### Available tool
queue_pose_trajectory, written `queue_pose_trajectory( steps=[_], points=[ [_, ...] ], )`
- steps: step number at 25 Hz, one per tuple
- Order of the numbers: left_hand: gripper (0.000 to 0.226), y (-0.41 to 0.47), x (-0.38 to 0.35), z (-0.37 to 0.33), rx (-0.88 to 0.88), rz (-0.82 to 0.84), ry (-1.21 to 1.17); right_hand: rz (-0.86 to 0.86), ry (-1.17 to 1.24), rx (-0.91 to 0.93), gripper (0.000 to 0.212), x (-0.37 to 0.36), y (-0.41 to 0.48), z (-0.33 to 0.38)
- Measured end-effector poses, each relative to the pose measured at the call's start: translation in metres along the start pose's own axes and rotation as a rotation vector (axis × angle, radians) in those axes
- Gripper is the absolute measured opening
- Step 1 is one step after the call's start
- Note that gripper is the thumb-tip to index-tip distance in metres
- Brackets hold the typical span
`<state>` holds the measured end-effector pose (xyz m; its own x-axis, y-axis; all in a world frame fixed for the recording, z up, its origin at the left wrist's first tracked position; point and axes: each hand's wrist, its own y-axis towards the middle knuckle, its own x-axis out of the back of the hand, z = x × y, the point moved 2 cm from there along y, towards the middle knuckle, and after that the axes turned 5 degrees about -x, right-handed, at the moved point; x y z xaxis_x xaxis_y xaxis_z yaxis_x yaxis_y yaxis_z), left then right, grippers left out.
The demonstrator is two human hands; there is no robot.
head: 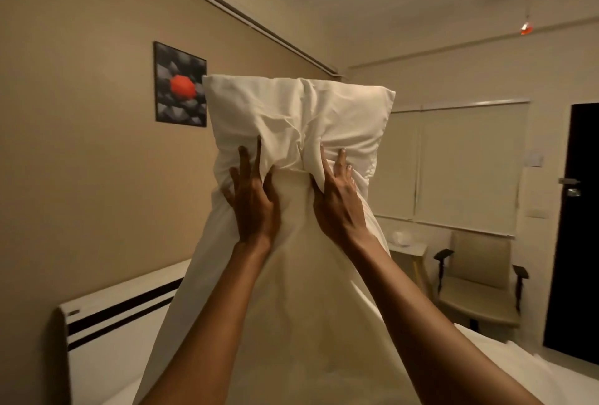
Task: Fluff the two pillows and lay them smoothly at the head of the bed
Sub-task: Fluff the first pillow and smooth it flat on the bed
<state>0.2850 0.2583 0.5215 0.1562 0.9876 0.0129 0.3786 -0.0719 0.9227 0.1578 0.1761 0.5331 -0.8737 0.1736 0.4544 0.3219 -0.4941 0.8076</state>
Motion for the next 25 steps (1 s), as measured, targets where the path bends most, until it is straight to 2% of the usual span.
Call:
queue_pose_trajectory(
  steps=[6, 13, 21, 25],
  points=[
    [0.050, 0.025, 0.053, 0.058, 0.074, -0.059, 0.061, 0.051, 0.065, 0.056, 0.065, -0.065, 0.017, 0.058],
    [0.048, 0.039, 0.055, 0.131, 0.121, -0.009, 0.174, 0.058, 0.046, 0.050, 0.060, -0.149, 0.039, 0.060],
    [0.049, 0.037, -0.014, 0.272, 0.202, 0.154, 0.243, 0.122, 0.023, -0.044, 0.059, -0.293, 0.060, -0.002],
    [0.043, 0.008, -0.067, 0.361, 0.262, 0.273, 0.257, 0.207, -0.005, -0.185, 0.059, -0.384, 0.050, -0.055]
  ],
)
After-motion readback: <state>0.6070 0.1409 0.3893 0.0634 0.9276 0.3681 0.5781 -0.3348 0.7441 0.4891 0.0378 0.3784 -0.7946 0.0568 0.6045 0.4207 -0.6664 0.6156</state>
